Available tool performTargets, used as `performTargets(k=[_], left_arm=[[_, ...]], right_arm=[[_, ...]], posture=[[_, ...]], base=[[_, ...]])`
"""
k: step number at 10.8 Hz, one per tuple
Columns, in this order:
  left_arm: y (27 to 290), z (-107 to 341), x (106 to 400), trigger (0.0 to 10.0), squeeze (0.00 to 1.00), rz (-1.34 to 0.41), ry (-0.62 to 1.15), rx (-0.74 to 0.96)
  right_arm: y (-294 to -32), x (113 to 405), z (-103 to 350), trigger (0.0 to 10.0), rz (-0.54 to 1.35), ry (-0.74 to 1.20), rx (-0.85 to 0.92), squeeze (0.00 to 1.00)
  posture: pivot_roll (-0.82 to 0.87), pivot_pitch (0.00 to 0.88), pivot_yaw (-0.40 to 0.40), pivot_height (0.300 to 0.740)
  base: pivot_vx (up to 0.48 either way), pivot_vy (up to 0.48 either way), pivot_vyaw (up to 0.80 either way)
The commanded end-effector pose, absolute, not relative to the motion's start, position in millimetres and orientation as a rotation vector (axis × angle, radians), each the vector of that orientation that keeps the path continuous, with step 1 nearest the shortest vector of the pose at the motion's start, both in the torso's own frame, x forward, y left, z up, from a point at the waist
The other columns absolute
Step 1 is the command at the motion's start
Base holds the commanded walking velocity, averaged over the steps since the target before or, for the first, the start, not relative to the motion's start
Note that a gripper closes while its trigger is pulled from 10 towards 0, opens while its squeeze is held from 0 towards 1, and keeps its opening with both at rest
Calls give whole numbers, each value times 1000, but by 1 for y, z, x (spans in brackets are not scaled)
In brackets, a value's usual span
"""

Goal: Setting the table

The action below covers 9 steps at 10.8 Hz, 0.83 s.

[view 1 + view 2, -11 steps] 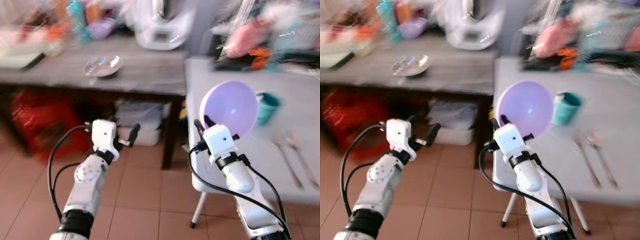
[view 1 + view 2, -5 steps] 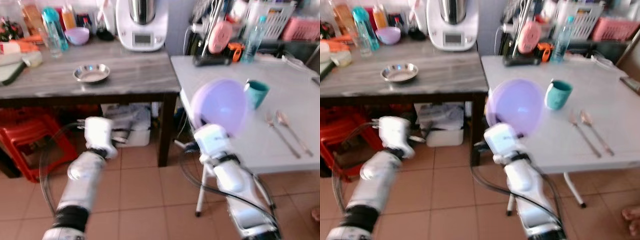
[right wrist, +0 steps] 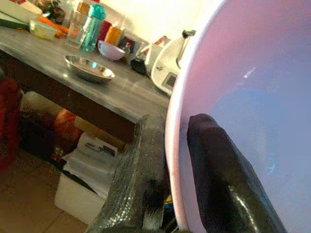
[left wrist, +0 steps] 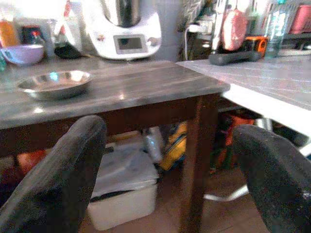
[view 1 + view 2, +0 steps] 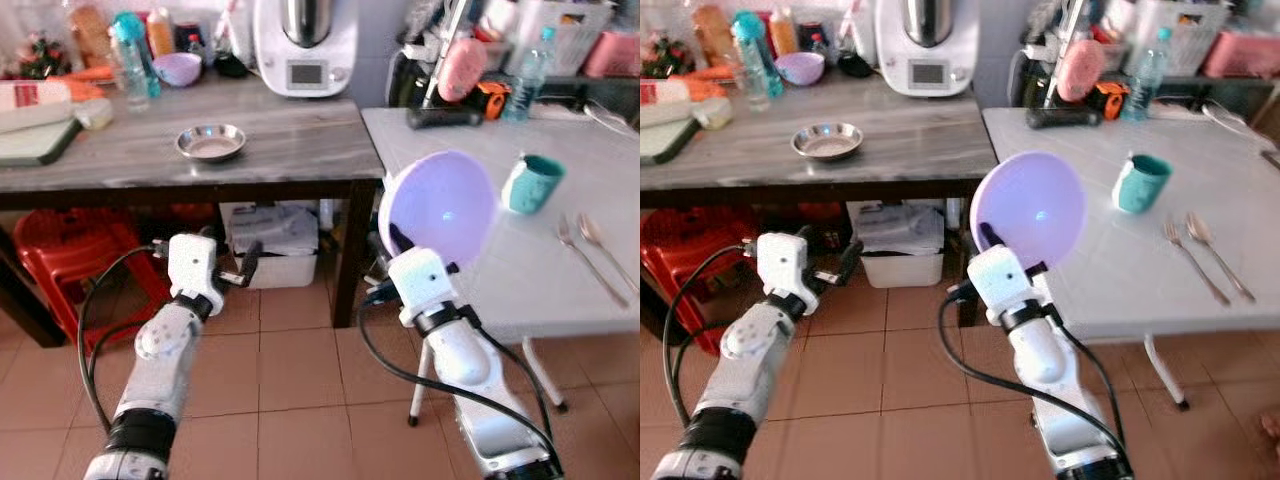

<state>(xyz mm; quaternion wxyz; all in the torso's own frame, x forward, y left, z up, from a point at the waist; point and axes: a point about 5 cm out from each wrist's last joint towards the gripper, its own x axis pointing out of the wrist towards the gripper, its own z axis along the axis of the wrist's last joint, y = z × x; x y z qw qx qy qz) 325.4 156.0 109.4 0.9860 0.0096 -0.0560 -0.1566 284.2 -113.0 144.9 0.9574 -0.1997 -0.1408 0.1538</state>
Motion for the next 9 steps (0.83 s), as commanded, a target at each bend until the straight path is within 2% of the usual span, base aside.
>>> performTargets(k=[1, 5, 9], left_arm=[[158, 109, 326, 10000, 0, -316, -109, 37], [159, 109, 326, 10000, 0, -310, -107, 42], [157, 107, 326, 10000, 0, -312, -104, 40]], right_arm=[[-112, 284, 147, 10000, 306, -299, -392, 0], [-113, 283, 146, 10000, 306, -299, -393, 0], [-111, 280, 145, 10000, 313, -298, -388, 0]], posture=[[-27, 0, 13, 740], [-28, 0, 13, 740], [-33, 0, 13, 740]], base=[[0, 341, 450], [0, 346, 0], [0, 347, 483]])
